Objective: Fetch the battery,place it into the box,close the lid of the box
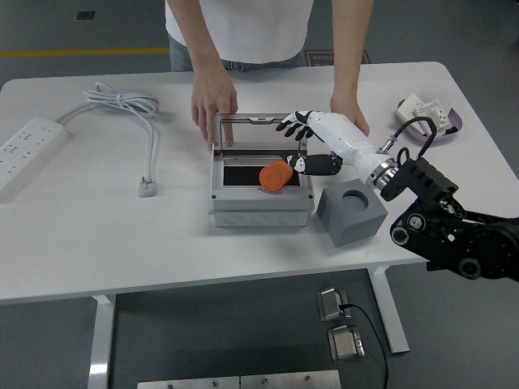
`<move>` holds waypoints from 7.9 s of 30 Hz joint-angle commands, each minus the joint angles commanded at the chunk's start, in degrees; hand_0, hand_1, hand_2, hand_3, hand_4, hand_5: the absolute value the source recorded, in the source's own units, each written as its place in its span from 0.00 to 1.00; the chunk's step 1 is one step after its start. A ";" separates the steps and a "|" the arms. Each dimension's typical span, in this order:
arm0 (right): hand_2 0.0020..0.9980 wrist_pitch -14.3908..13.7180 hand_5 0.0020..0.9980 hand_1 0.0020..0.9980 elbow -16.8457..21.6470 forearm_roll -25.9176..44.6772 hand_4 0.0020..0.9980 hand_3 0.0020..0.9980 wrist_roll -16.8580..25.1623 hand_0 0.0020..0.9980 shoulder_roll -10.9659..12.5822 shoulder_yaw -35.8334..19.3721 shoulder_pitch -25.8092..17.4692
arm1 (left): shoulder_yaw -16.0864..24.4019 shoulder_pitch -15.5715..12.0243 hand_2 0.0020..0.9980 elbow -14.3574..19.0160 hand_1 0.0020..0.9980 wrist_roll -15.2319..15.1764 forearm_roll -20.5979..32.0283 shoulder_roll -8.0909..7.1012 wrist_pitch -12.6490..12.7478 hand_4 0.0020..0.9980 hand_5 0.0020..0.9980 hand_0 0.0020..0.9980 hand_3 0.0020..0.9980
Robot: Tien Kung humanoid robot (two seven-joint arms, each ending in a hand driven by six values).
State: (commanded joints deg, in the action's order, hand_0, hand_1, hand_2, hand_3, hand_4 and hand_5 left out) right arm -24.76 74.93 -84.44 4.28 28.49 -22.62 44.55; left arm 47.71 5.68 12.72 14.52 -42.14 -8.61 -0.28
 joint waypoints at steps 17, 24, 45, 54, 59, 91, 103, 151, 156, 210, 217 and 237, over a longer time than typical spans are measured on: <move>0.64 0.72 0.31 0.50 11.28 -2.94 0.70 0.72 -2.35 0.50 6.53 -8.69 -5.86 | -0.19 -0.13 0.62 -0.03 0.67 -0.12 0.50 -0.09 0.05 0.62 0.19 0.63 0.61; 0.64 2.07 0.34 0.50 18.72 -6.58 0.71 0.72 -4.98 0.50 10.90 -15.85 -14.15 | -0.17 -0.44 0.62 -0.03 0.66 -0.14 0.64 0.03 0.12 0.62 0.19 0.63 0.61; 0.64 1.22 0.38 0.49 18.27 -5.96 0.73 0.72 -2.38 0.46 3.65 -31.75 -31.85 | -0.22 -0.46 0.62 -0.07 0.67 -0.32 0.59 0.39 0.08 0.62 0.19 0.63 0.61; 0.64 2.43 0.41 0.49 12.12 1.84 0.73 0.72 0.57 0.46 -1.62 -28.91 -23.56 | -0.18 -0.11 0.62 -0.05 0.67 -0.26 0.26 0.39 -0.05 0.62 0.19 0.63 0.61; 0.66 2.79 0.42 0.54 6.30 6.14 0.74 0.72 2.45 0.52 -2.39 -24.94 -16.72 | 0.53 0.17 0.62 0.04 0.67 0.12 -0.70 0.20 -0.09 0.62 0.20 0.63 0.61; 0.66 3.64 0.51 0.57 -26.58 21.50 0.76 0.72 10.32 0.55 -12.21 -1.82 5.70 | 1.35 1.93 0.62 0.17 0.67 0.71 -2.66 -0.62 -0.43 0.62 0.20 0.63 0.61; 0.65 2.30 0.52 0.56 -17.40 18.23 0.76 0.72 9.05 0.56 -9.33 -0.80 2.44 | 0.16 1.68 0.62 0.00 0.67 0.10 -1.11 -0.40 -0.36 0.62 0.20 0.63 0.61; 0.65 4.28 0.51 0.54 3.71 2.12 0.75 0.72 1.36 0.52 3.00 -19.51 -22.66 | 1.09 0.33 0.62 0.07 0.66 0.37 -1.37 0.50 -0.03 0.62 0.20 0.63 0.61; 0.65 4.29 0.51 0.54 3.83 5.57 0.75 0.72 4.27 0.52 2.06 -29.21 -30.14 | 0.89 0.20 0.62 0.03 0.66 0.20 -1.02 0.57 -0.01 0.62 0.20 0.63 0.61; 0.66 32.50 0.59 0.58 12.50 86.76 0.79 0.70 19.30 0.53 -3.31 -41.63 -38.97 | 2.64 1.26 0.62 0.02 0.67 0.75 -4.90 -0.39 -1.06 0.62 0.20 0.63 0.61; 0.90 30.62 0.99 0.85 21.06 93.08 0.94 0.93 19.93 1.00 -1.83 -40.92 -38.81 | 2.82 1.01 0.62 0.05 0.67 0.81 -4.73 -0.46 -0.90 0.62 0.20 0.63 0.61; 0.89 -0.66 1.00 0.87 27.00 52.23 0.94 0.90 9.52 1.00 -1.32 -43.21 -33.31 | 1.61 0.53 0.62 -0.04 0.67 0.34 -2.60 0.34 -0.64 0.62 0.20 0.63 0.61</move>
State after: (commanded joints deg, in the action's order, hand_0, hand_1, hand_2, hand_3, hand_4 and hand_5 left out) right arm -25.41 101.93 -32.22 13.80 27.18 -65.83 11.24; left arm 49.32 6.21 12.68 14.86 -44.74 -8.28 -0.92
